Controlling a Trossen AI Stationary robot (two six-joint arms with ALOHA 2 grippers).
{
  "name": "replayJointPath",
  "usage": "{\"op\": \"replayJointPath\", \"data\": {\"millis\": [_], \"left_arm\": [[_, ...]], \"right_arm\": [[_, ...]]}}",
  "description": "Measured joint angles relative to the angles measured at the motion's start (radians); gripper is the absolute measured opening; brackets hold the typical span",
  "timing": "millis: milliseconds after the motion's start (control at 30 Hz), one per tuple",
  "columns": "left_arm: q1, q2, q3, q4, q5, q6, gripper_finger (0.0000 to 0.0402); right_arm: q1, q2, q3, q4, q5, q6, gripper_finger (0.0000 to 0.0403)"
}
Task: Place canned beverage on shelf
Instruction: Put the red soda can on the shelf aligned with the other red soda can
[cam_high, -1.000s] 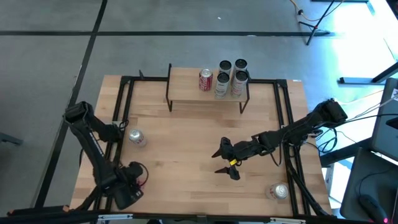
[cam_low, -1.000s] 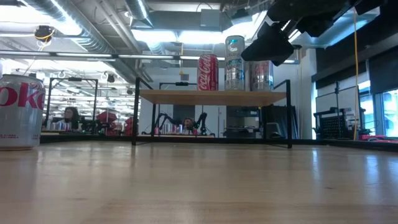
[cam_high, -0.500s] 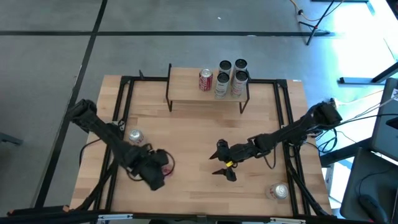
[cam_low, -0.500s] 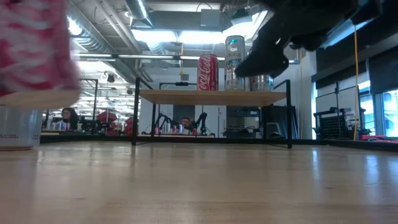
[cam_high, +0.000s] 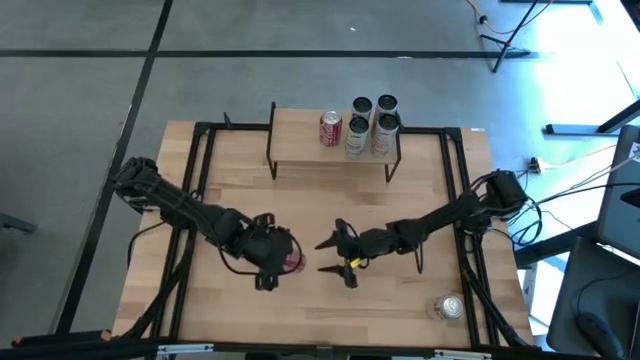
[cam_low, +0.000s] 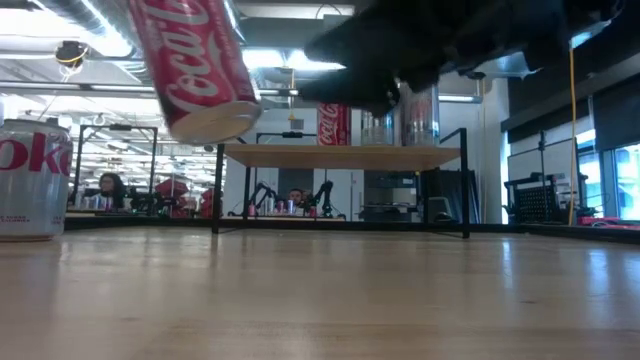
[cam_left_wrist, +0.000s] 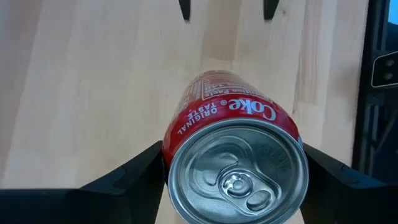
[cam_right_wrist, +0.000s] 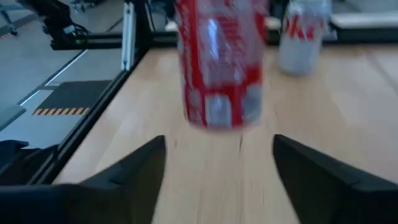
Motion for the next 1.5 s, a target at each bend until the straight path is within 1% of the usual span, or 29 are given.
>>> {"op": "replayJointPath", "data": {"millis": [67, 300, 367, 400, 433, 533, 633, 733, 867, 967, 1100, 1167, 1233, 1333, 1433, 1500], "left_arm": [[0.009, 0.0, 0.0, 0.016, -0.003, 0.035, 0.0259], [0.035, 0.0, 0.0, 0.027, -0.021, 0.115, 0.026], [0.034, 0.0, 0.0, 0.022, -0.04, 0.118, 0.0262], [0.034, 0.0, 0.0, 0.023, -0.042, 0.122, 0.0263], [0.032, 0.0, 0.0, 0.026, -0.045, 0.128, 0.0264], [0.03, 0.0, 0.0, 0.047, -0.071, 0.144, 0.0265], [0.038, 0.0, 0.0, 0.056, -0.115, 0.161, 0.0266], [0.05, 0.0, 0.0, 0.06, -0.129, 0.168, 0.0267], [0.073, 0.0, 0.0, 0.089, -0.127, 0.192, 0.0268], [0.088, 0.003, 0.0, 0.098, -0.129, 0.212, 0.0269], [0.105, 0.003, 0.002, 0.099, -0.152, 0.249, 0.0269], [0.117, 0.005, 0.001, 0.092, -0.172, 0.274, 0.0269], [0.136, 0.005, 0.001, 0.085, -0.178, 0.3, 0.0269], [0.178, 0.005, 0.001, 0.087, -0.172, 0.334, 0.0269], [0.236, 0.005, 0.001, 0.12, -0.163, 0.391, 0.027], [0.277, 0.005, 0.001, 0.171, -0.157, 0.435, 0.027]], "right_arm": [[-0.007, 0.019, 0.015, 0.036, -0.002, -0.039, 0.0238], [-0.038, 0.108, 0.085, 0.061, -0.001, -0.107, 0.0048], [-0.05, 0.135, 0.101, 0.061, -0.009, -0.123, 0.0014], [-0.056, 0.146, 0.111, 0.06, -0.01, -0.127, 0.0009], [-0.062, 0.156, 0.119, 0.061, -0.009, -0.129, 0.0012], [-0.076, 0.177, 0.135, 0.062, -0.018, -0.129, 0.0035], [-0.078, 0.179, 0.143, 0.057, -0.005, -0.152, 0.0044], [-0.078, 0.181, 0.153, 0.052, 0.0, -0.178, 0.004], [-0.078, 0.181, 0.164, 0.047, 0.002, -0.184, 0.0027], [-0.084, 0.172, 0.165, 0.017, 0.009, -0.222, 0.002], [-0.081, 0.097, 0.166, -0.116, 0.089, -0.231, 0.0014], [-0.08, 0.025, 0.169, -0.244, 0.113, -0.231, 0.0014], [-0.079, -0.062, 0.171, -0.405, 0.115, -0.223, 0.0014], [-0.058, -0.172, 0.166, -0.587, 0.133, -0.159, 0.0014], [-0.004, -0.264, 0.137, -0.665, 0.21, -0.13, 0.0014], [0.041, -0.313, 0.112, -0.712, 0.299, -0.124, 0.0014]]}}
